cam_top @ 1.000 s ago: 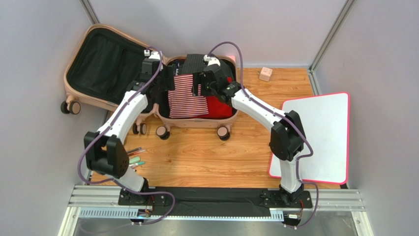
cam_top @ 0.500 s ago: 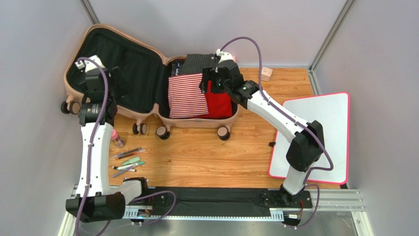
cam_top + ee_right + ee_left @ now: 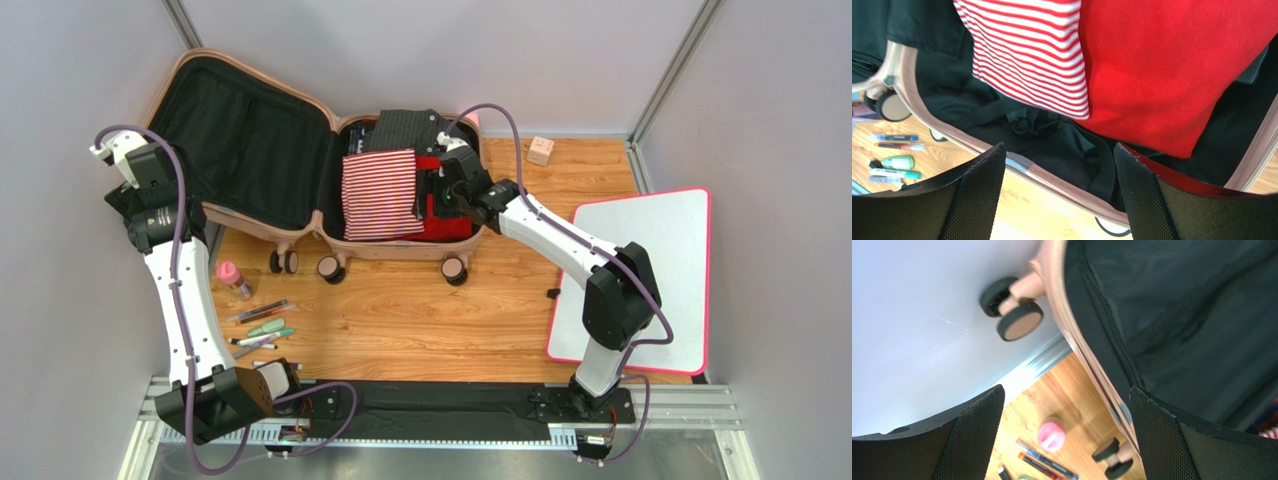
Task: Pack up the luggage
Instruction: Close the luggage at the corner of the board.
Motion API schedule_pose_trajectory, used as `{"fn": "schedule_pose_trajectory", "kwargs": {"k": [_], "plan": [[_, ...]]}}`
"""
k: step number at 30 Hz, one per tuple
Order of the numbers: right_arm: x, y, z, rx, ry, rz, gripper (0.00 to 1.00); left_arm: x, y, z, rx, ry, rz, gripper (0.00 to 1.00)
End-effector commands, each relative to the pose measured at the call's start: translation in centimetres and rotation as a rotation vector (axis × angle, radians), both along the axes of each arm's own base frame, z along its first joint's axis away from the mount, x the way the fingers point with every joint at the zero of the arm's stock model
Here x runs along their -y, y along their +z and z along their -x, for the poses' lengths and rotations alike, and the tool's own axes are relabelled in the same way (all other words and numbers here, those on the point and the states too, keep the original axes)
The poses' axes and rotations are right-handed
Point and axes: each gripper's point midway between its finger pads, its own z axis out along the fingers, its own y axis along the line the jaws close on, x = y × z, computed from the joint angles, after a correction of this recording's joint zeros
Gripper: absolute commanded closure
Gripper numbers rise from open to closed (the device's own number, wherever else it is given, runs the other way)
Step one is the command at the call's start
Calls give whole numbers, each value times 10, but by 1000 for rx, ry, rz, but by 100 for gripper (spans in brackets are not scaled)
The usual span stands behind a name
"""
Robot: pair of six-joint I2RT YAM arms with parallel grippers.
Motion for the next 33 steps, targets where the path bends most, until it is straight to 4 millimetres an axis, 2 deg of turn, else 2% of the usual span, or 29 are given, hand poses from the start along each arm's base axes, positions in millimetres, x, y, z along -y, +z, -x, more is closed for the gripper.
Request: {"fn": "schedule_pose_trajectory", "kwargs": {"k": [1, 4, 13, 20, 23, 25, 27, 30, 33], "plan": [[4, 20, 11, 14, 9, -36, 21, -25, 19, -6, 92, 76, -18, 1], [6, 18, 15, 3, 6, -32, 21, -37, 16, -15, 123, 90, 7, 1], [15, 13, 25, -18, 3, -20, 22, -52, 6, -50, 159, 44, 27, 4], [41, 12, 32, 0, -44, 59, 22, -62, -2, -64, 145, 45, 30, 10], [60, 15, 32, 15, -91, 91, 22, -64, -7, -68, 133, 45, 29, 20], [79, 6, 31, -8, -138, 100, 21, -66, -8, -68, 133, 51, 22, 28], [97, 6, 27, -19, -186, 86, 21, -67, -9, -69, 135, 52, 14, 32], [116, 2, 27, -37, -219, 92, 21, -68, -12, -71, 124, 49, 12, 44], [126, -2, 27, -46, -233, 100, 21, -67, -15, -72, 123, 40, 18, 60]]}}
